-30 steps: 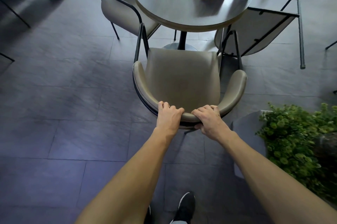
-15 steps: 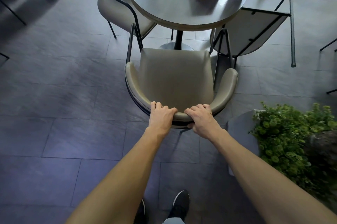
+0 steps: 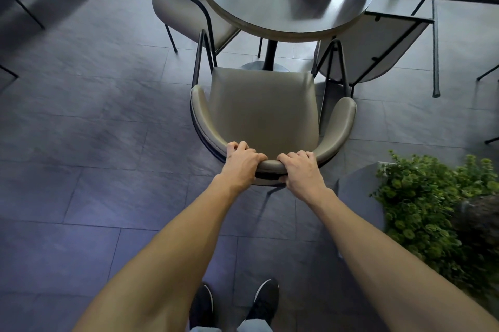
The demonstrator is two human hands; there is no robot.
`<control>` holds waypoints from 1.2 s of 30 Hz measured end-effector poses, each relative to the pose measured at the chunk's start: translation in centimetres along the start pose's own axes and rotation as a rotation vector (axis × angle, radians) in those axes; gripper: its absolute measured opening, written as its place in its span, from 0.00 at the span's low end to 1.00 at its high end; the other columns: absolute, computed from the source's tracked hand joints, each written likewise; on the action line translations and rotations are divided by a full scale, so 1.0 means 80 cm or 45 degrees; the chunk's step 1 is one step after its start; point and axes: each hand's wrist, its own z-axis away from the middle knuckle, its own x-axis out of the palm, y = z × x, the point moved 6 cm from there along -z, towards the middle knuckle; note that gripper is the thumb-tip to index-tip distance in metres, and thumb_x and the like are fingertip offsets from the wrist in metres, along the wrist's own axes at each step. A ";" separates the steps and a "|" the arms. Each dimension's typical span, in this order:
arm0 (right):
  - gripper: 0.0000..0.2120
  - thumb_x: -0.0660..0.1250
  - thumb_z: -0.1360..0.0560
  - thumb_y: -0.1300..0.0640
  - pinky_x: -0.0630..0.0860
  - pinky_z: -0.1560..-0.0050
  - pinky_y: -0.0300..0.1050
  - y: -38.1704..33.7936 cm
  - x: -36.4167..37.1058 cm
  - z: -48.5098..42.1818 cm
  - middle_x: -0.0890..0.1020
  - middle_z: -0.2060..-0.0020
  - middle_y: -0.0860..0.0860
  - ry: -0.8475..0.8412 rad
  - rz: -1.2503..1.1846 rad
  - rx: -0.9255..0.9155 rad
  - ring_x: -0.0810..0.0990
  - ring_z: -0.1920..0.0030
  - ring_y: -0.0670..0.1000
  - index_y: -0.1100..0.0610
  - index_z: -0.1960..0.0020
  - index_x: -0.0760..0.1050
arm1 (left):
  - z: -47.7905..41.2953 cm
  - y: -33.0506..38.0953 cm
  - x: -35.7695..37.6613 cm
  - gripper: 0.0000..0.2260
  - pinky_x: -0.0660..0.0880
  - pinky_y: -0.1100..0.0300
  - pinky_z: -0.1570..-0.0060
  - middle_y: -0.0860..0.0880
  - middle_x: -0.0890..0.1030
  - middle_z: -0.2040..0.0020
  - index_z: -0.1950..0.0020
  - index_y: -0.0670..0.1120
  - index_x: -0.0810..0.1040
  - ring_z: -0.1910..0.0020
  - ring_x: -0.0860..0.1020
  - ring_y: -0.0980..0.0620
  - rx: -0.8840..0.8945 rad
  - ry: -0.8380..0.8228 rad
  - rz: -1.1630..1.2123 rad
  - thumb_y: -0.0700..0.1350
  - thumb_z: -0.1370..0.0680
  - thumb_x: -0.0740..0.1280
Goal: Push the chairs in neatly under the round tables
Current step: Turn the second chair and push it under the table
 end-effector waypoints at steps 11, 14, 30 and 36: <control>0.14 0.61 0.24 0.62 0.61 0.43 0.50 -0.007 0.004 0.005 0.77 0.51 0.48 -0.049 -0.139 0.015 0.70 0.48 0.54 0.49 0.42 0.74 | 0.003 -0.004 -0.001 0.20 0.59 0.50 0.38 0.53 0.82 0.45 0.36 0.59 0.78 0.44 0.70 0.47 -0.042 -0.016 -0.058 0.41 0.25 0.66; 0.15 0.62 0.25 0.63 0.60 0.43 0.50 -0.007 0.006 0.002 0.76 0.50 0.47 -0.071 -0.141 -0.007 0.70 0.46 0.53 0.48 0.43 0.74 | 0.002 -0.002 -0.001 0.19 0.61 0.51 0.39 0.53 0.82 0.48 0.38 0.59 0.78 0.47 0.71 0.47 -0.089 0.007 -0.090 0.41 0.25 0.66; 0.13 0.63 0.26 0.61 0.65 0.43 0.51 -0.013 -0.003 0.018 0.78 0.51 0.50 -0.017 0.005 0.032 0.73 0.48 0.55 0.50 0.44 0.72 | 0.015 0.001 0.007 0.22 0.60 0.51 0.42 0.54 0.82 0.48 0.36 0.60 0.78 0.46 0.68 0.48 -0.020 -0.003 -0.003 0.40 0.26 0.65; 0.13 0.63 0.27 0.61 0.64 0.43 0.52 -0.012 0.001 0.019 0.77 0.50 0.50 -0.059 -0.013 0.023 0.73 0.47 0.56 0.50 0.43 0.72 | 0.014 0.001 0.003 0.22 0.60 0.51 0.42 0.54 0.82 0.49 0.36 0.59 0.79 0.46 0.68 0.47 -0.022 -0.004 0.004 0.39 0.27 0.66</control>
